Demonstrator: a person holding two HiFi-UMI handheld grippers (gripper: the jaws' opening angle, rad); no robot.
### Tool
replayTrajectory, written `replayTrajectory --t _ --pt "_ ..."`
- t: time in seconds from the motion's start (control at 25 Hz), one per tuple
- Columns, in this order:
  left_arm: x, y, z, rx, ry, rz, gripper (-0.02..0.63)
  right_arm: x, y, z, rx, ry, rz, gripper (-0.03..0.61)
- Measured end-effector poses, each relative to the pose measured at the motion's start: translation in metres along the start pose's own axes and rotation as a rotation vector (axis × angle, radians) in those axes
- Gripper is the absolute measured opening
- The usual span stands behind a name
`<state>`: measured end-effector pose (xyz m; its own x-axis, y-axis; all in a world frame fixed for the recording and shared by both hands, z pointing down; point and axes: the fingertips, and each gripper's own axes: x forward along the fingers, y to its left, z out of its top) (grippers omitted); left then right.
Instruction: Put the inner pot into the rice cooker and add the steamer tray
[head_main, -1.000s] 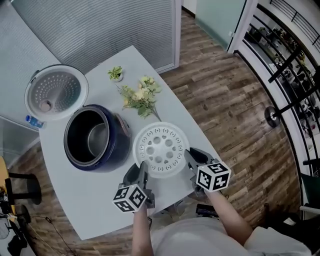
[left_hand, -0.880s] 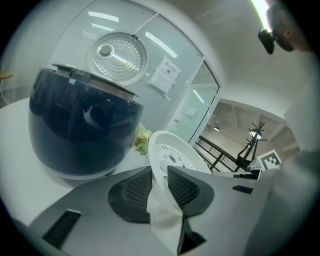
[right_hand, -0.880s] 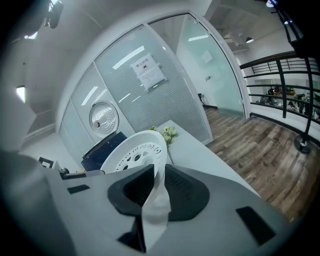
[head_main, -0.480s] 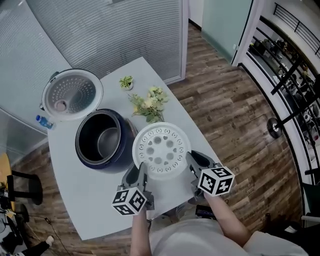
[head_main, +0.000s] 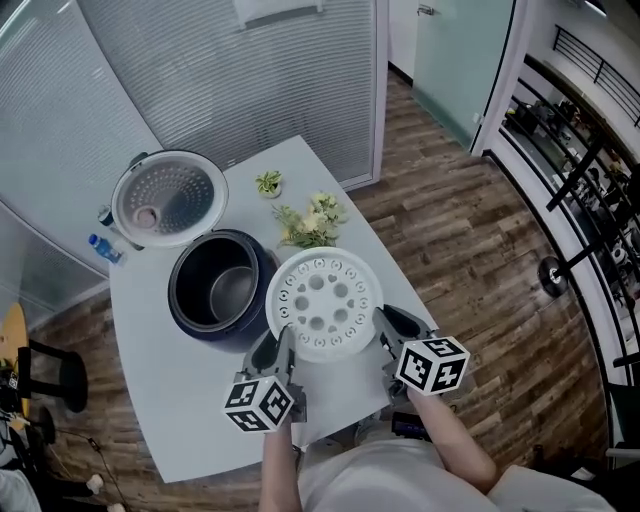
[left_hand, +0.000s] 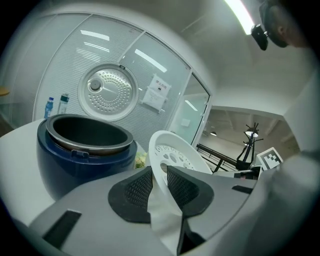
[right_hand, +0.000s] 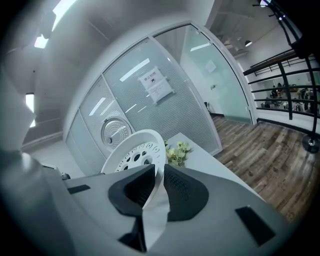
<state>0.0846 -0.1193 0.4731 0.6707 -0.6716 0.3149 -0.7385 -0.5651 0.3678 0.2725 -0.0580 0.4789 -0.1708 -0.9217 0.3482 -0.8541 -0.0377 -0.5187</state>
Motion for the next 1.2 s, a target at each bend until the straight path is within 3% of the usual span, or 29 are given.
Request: replayTrajectory --t 0.52,1.2 --pt "-0.023 0.017 0.038 -0.001 -0.073 0.05 0.094 0.017 0.042 0.025 -0.01 -0.013 0.095 0.066" --pt "-0.093 0.059 0.066 -0.052 -0.174 0.243 0.095 0.049 0.124 0.029 -0.046 0.059 0.324 0.063"
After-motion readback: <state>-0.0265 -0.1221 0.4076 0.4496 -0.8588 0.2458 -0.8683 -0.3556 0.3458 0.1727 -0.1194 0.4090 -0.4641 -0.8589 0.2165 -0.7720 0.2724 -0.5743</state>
